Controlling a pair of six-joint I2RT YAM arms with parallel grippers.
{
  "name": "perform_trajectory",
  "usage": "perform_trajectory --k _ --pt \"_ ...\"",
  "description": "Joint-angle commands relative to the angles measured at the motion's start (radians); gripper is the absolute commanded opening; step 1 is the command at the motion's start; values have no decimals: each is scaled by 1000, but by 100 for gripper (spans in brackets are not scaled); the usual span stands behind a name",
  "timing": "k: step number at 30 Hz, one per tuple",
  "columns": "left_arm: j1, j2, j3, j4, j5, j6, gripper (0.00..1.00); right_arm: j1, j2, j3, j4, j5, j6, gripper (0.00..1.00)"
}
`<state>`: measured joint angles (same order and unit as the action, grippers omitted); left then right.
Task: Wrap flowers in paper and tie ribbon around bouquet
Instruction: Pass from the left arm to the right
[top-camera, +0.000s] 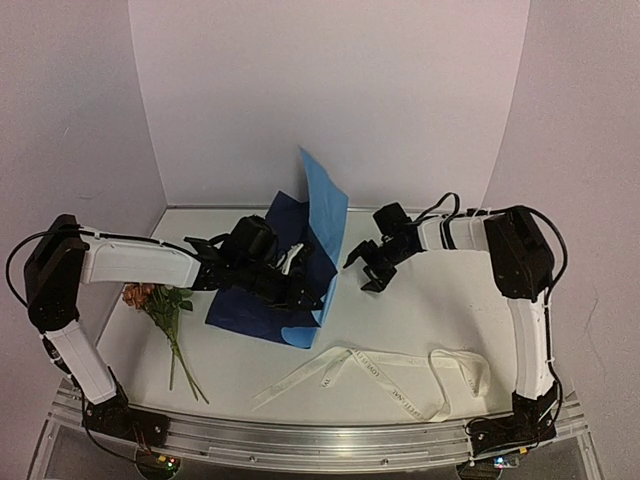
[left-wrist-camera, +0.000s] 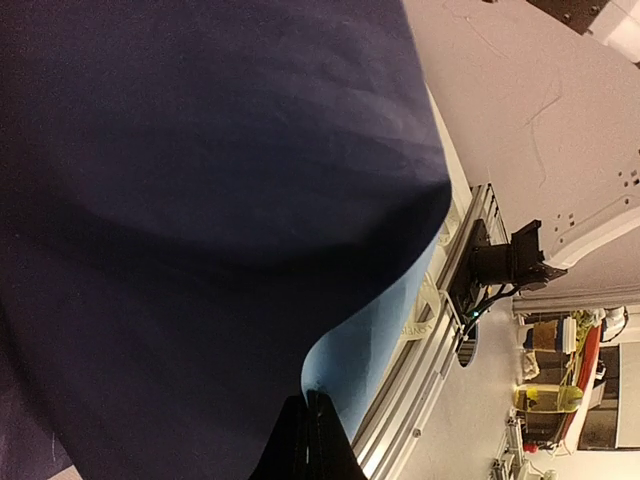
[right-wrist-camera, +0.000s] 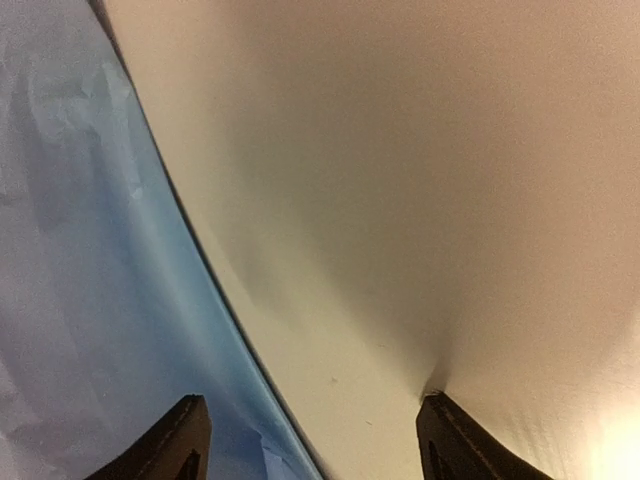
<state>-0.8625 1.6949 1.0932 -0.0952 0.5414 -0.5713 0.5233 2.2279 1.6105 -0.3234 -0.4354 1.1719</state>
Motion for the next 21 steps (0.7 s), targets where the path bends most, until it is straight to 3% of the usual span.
perform_trajectory --k 1,15,21 --pt "3 7 67 17 28 24 0 -24 -175 -116 18 18 -67 79" --pt "4 37 77 20 43 13 0 31 -514 -248 55 -15 -291 96" --pt "3 40 84 20 49 12 0 127 -517 -166 -145 -18 -511 97"
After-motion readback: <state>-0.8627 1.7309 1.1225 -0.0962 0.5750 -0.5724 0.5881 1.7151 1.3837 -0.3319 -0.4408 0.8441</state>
